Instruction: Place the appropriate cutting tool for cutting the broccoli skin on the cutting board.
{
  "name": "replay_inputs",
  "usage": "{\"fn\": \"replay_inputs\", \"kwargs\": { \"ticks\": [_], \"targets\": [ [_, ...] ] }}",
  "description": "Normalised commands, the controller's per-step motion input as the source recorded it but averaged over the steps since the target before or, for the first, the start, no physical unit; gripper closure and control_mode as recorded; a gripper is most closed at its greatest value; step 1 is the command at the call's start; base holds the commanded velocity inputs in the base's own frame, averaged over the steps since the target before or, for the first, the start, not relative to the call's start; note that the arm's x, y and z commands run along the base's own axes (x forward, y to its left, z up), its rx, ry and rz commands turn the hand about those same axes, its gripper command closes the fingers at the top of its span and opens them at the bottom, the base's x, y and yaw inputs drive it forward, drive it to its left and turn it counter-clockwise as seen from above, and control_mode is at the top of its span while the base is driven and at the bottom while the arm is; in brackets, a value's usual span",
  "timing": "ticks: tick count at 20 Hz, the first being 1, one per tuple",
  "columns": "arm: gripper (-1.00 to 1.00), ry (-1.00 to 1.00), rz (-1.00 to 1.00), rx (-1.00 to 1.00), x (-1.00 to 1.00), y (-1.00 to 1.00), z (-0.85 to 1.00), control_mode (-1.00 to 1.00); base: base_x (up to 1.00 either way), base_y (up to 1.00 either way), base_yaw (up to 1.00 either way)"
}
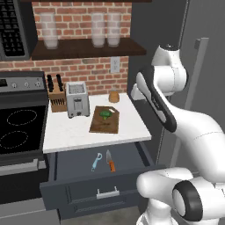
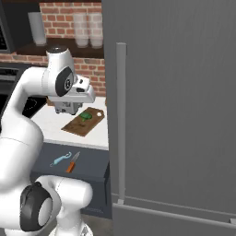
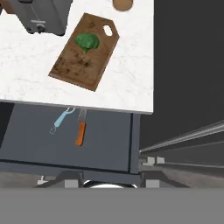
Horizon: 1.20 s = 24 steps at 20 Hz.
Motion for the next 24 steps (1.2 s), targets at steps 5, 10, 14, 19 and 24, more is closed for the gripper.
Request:
{"fn": "replay_inputs", "kwargs": {
  "ticks": [5,10,14,19,24],
  "targets": [
    [-1.00,-0.13,0.00,-0.06,-0.49,0.31,-0.04,-1.00,0.00,0.00,0.00],
    [-1.00,-0.09,-0.13,-0.33,-0.24,1.00,-0.56,-1.00,0.00,0.00,0.00],
    [-1.00,0.03,-0.10,-0.11,-0.07,0.92,-0.80,-1.00,0.00,0.00,0.00],
    [-1.00,0.16,0.02,0.00,-0.18,0.20,-0.62,-1.00,0.00,0.00,0.00],
    [-1.00,0.18,0.00,0.02,0.04,0.00,-0.43,-1.00,0.00,0.00,0.00]
  ]
}}
